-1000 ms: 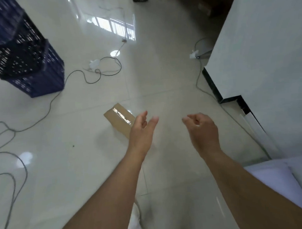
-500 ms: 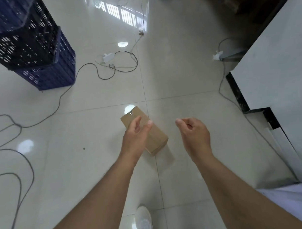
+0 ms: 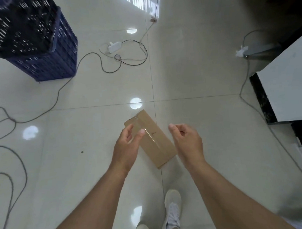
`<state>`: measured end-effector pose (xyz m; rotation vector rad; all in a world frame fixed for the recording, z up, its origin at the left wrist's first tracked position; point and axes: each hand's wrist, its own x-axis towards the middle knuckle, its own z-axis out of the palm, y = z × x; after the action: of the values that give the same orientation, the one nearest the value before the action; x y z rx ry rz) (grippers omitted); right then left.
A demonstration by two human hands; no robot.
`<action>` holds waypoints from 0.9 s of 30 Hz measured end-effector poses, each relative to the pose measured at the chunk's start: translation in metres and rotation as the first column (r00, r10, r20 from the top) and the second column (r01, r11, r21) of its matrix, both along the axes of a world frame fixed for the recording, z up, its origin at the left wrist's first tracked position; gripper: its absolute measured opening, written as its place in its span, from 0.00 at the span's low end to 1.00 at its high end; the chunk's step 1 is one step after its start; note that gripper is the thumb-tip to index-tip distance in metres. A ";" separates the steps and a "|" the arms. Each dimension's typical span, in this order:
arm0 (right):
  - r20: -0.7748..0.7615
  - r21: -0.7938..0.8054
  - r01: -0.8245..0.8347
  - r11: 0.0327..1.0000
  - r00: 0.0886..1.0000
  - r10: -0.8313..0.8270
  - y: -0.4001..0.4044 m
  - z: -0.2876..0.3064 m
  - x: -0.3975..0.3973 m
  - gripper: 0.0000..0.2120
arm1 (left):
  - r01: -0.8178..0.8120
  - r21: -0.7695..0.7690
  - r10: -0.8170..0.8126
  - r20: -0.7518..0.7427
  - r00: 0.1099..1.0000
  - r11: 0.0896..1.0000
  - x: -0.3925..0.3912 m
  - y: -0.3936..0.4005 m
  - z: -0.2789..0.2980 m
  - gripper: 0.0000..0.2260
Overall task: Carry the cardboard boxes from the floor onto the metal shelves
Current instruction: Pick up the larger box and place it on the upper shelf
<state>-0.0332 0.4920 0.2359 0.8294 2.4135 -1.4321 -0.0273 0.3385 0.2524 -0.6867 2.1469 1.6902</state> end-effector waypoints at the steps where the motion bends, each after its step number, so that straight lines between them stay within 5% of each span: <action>1: 0.012 -0.005 -0.005 1.000 1.000 0.005 0.000 -0.011 -0.007 0.16 | 0.000 -0.008 0.000 0.011 1.000 1.000 -0.006 0.000 -0.010 0.24; 13: 0.171 0.003 -0.030 1.000 0.985 0.029 -0.018 -0.146 -0.053 0.29 | 0.037 -0.020 -0.034 0.132 0.991 0.999 -0.053 0.001 -0.154 0.26; 19: 0.255 0.031 -0.057 0.998 0.966 0.047 -0.020 -0.204 -0.067 0.22 | 0.087 -0.039 -0.079 0.176 0.981 0.995 -0.075 -0.010 -0.214 0.25; 27: 0.253 0.052 -0.062 0.997 0.966 0.047 -0.025 -0.265 -0.087 0.25 | 0.214 -0.082 -0.195 0.188 0.962 0.973 -0.120 -0.011 -0.278 0.27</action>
<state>-0.1201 0.4671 -0.0296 0.8914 2.2765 -1.1622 -0.1472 0.3273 -0.0257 -0.5953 2.1071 1.3681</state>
